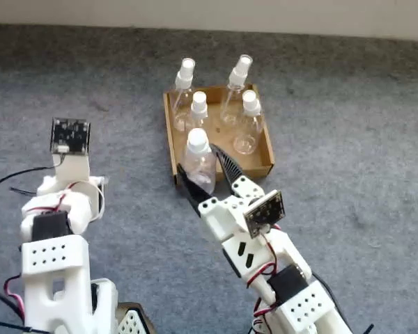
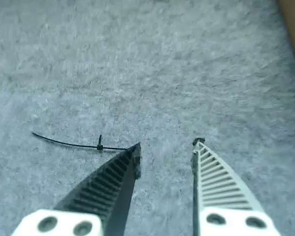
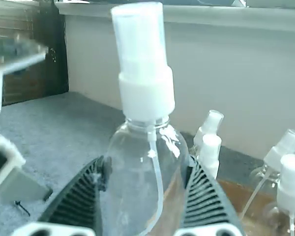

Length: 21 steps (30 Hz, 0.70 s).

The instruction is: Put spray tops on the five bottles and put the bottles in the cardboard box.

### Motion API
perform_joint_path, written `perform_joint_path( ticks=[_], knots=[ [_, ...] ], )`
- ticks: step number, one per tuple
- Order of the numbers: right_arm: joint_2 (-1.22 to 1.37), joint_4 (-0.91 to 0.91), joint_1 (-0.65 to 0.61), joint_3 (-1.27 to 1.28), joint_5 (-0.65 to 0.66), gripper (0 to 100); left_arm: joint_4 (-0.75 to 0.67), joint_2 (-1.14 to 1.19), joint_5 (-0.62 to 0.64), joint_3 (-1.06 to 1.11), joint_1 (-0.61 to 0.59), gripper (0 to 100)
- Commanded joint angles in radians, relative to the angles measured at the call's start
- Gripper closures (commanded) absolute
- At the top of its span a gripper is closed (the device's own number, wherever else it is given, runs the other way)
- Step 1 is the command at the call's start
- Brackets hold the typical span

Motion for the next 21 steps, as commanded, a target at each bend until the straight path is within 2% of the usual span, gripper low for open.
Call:
perform_joint_path(
  ticks=[1,11,16,21],
  knots=[
    [0.203,-0.165,0.019,-0.131,-0.002,99.5,-0.239,-0.008,-0.003,0.18,-0.019,83],
    [0.745,-0.616,0.019,-0.257,-0.008,99.5,-0.316,-0.002,-0.003,0.251,-0.019,84],
    [0.929,-0.751,0.022,-0.257,-0.008,99.5,-0.322,-0.002,-0.003,0.254,-0.019,84],
    [1.049,-0.865,0.084,-0.259,-0.009,99.5,-0.322,-0.002,-0.003,0.254,-0.019,84]
  ],
)
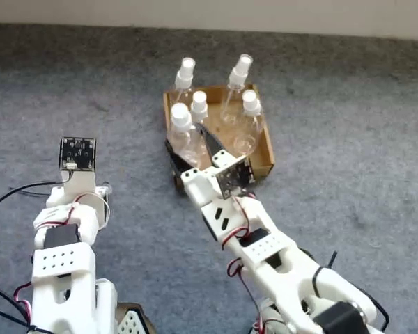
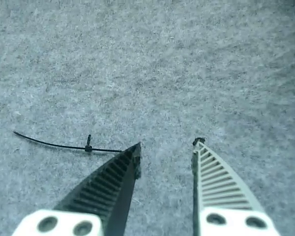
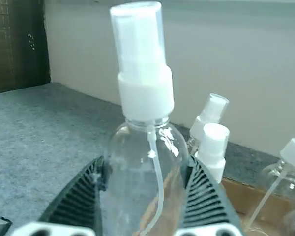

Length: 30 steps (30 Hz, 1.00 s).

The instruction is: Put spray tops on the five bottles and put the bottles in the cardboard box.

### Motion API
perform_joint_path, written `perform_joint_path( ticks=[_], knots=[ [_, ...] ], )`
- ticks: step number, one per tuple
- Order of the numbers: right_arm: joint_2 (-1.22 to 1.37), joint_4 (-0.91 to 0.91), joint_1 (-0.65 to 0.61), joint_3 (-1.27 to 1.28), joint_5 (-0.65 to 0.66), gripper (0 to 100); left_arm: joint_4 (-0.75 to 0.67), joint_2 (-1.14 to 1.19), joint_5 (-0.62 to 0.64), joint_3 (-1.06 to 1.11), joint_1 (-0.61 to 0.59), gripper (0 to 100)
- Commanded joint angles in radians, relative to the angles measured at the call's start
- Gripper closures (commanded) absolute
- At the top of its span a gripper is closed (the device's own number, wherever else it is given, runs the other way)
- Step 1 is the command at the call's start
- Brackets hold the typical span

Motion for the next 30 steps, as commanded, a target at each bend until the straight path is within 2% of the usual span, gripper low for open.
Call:
perform_joint_path(
  ticks=[1,4,9,19,30],
  knots=[
    [0.054,-0.079,0.05,-0.065,-0.008,99.5,-0.023,-0.004,-0.003,-0.005,-0.01,84],
    [0.094,-0.082,0.056,-0.067,-0.02,99.5,-0.023,-0.004,-0.003,-0.005,-0.01,84],
    [0.15,-0.076,0.062,-0.133,-0.129,99.5,-0.023,-0.004,-0.003,-0.005,-0.01,83],
    [0.305,-0.079,0.067,-0.208,-0.13,99.5,-0.023,-0.004,-0.003,-0.005,-0.01,83],
    [0.334,-0.081,0.067,-0.209,-0.127,99.5,-0.023,-0.004,-0.003,-0.004,-0.01,83]
  ],
)
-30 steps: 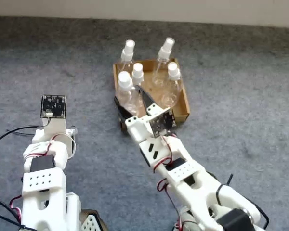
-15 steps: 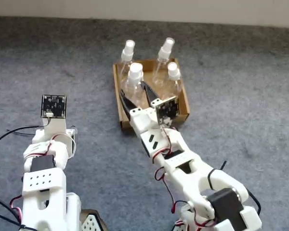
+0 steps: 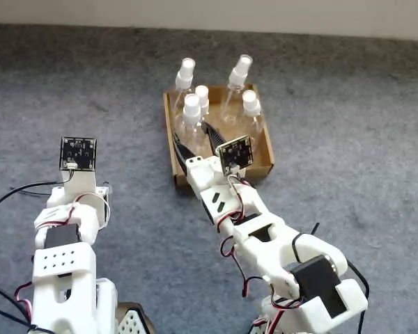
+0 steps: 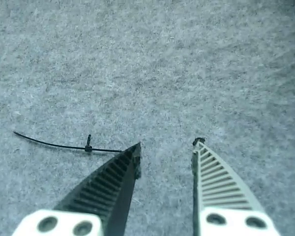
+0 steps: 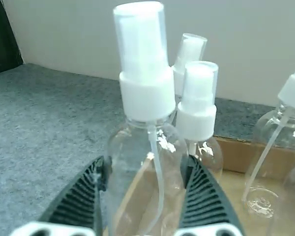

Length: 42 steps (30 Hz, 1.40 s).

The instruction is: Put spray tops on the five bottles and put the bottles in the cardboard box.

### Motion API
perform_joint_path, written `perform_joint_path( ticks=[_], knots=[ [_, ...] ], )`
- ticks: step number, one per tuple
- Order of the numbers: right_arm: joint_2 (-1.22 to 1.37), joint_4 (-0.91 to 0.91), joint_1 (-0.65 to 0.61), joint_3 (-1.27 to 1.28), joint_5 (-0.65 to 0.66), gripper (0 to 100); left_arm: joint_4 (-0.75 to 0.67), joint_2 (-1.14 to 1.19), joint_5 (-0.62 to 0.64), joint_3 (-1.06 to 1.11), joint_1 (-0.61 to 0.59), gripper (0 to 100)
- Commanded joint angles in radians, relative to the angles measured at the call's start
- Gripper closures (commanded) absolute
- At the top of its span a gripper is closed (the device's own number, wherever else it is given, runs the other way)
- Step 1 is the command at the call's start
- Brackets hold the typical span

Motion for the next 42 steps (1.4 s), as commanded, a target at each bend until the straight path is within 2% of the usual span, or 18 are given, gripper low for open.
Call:
perform_joint_path(
  ticks=[1,18,25,42],
  knots=[
    [-0.005,-0.033,0.013,-0.045,-0.008,99.5,-0.023,-0.004,-0.003,-0.004,-0.01,83],
    [-0.015,-0.033,0.008,-0.045,-0.005,99.0,-0.023,-0.004,-0.003,-0.004,-0.01,83],
    [-0.013,-0.033,0.008,-0.044,0.071,92.1,-0.023,-0.004,-0.003,-0.004,-0.01,83],
    [-0.015,-0.033,0.008,-0.044,0.072,91.7,-0.023,-0.004,-0.003,-0.004,-0.01,83]
  ],
)
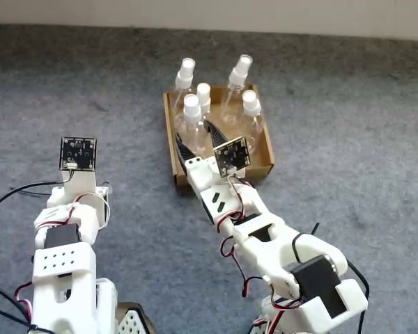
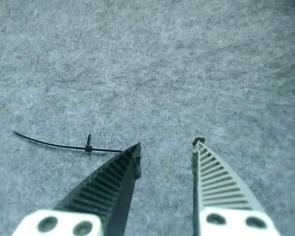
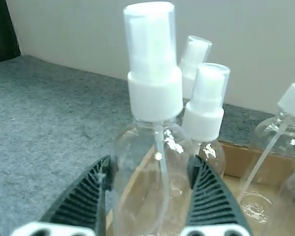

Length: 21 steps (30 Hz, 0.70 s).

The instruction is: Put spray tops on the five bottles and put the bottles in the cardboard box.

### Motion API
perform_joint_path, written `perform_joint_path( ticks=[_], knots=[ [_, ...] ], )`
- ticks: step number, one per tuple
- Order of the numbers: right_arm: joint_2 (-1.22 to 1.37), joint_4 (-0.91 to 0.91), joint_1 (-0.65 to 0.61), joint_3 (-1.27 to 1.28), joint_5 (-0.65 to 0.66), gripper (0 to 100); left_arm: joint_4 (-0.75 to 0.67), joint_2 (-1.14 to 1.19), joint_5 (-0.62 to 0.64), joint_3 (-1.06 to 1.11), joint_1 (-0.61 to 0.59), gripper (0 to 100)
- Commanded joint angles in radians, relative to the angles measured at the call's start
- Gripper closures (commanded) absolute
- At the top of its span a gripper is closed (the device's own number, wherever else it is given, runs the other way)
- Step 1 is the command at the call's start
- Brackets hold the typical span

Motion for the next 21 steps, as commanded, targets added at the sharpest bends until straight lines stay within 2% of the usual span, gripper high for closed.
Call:
perform_joint_path(
  ticks=[1,11,16,21],
  knots=[
    [-0.015,-0.033,0.008,-0.044,0.009,91.7,-0.023,-0.004,-0.003,-0.004,-0.01,83],
    [-0.015,-0.033,0.008,-0.044,0.009,91.6,-0.023,-0.004,-0.003,-0.004,-0.01,83],
    [-0.013,-0.033,0.008,-0.044,0.008,85.2,-0.023,-0.004,-0.003,-0.004,-0.01,83],
    [-0.01,-0.033,0.008,-0.044,0.008,84.8,-0.023,-0.004,-0.003,-0.004,-0.01,83]
  ],
)
